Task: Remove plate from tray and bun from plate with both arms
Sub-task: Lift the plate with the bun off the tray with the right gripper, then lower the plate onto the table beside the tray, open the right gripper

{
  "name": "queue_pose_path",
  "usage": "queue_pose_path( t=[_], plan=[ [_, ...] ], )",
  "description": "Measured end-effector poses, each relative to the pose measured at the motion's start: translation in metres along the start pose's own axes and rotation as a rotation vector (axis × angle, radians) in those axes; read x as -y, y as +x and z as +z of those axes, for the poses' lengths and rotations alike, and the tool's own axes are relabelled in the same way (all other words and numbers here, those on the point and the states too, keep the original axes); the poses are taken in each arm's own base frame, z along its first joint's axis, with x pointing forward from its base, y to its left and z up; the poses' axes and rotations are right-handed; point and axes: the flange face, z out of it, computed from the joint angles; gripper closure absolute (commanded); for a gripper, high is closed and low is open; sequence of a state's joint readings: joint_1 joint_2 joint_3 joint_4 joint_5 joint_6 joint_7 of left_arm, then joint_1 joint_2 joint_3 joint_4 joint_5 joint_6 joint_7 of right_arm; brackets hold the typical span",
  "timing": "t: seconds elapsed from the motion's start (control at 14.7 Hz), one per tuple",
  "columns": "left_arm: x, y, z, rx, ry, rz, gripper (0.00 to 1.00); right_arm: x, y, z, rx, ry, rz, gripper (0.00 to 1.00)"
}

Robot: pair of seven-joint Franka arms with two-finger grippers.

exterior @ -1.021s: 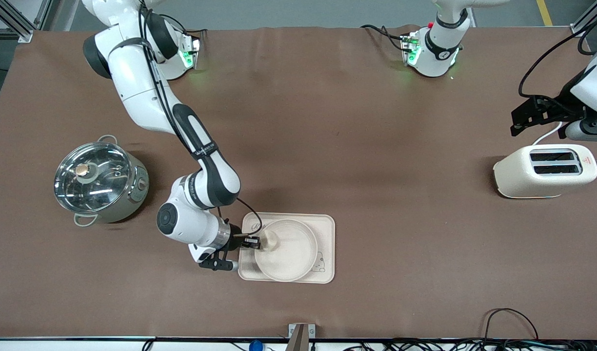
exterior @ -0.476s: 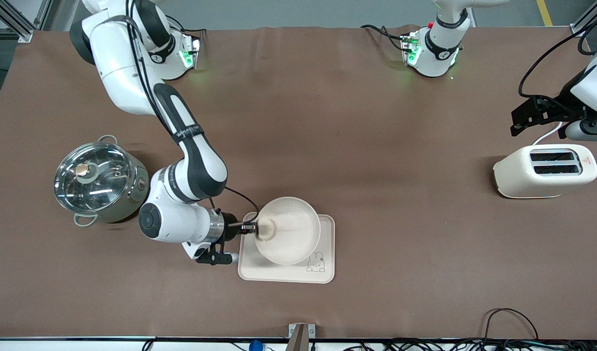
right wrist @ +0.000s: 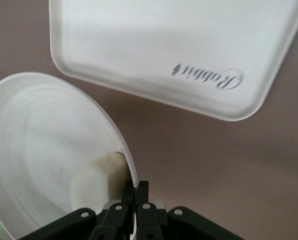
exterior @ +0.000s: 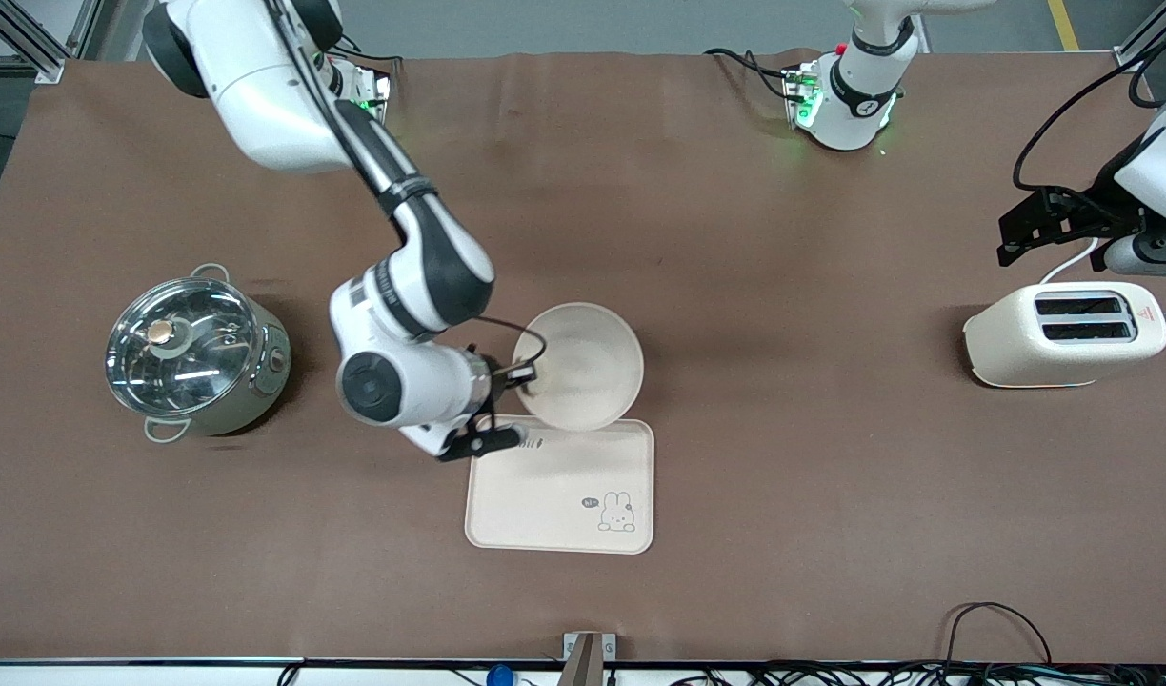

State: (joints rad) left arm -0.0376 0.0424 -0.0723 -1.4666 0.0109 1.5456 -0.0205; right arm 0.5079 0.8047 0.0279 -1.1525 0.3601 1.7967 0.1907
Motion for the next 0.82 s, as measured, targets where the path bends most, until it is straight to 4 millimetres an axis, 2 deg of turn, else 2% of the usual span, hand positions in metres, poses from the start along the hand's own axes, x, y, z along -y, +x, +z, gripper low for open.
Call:
queue_pose_path(
  t=[0.2,0.34,0.54,0.68,0.82],
  plan=[
    [0.0,0.0,0.0,0.0,0.0,0.0,0.0,0.024,-0.014,0.042,0.01,-0.045,-0.035,1.0],
    [0.0,0.0,0.0,0.0,0.0,0.0,0.0,0.023,-0.017,0.071,-0.01,-0.056,-0.032,1.0],
    [0.0,0.0,0.0,0.0,0.0,0.0,0.0,0.008,-0.019,0.109,-0.062,-0.064,-0.012,1.0],
    [0.0,0.0,0.0,0.0,0.0,0.001,0.0,-0.001,-0.021,0.123,-0.072,-0.07,-0.001,1.0],
    [0.0,0.0,0.0,0.0,0.0,0.001,0.0,-0.003,-0.021,0.123,-0.073,-0.071,0.001,0.99]
  ],
)
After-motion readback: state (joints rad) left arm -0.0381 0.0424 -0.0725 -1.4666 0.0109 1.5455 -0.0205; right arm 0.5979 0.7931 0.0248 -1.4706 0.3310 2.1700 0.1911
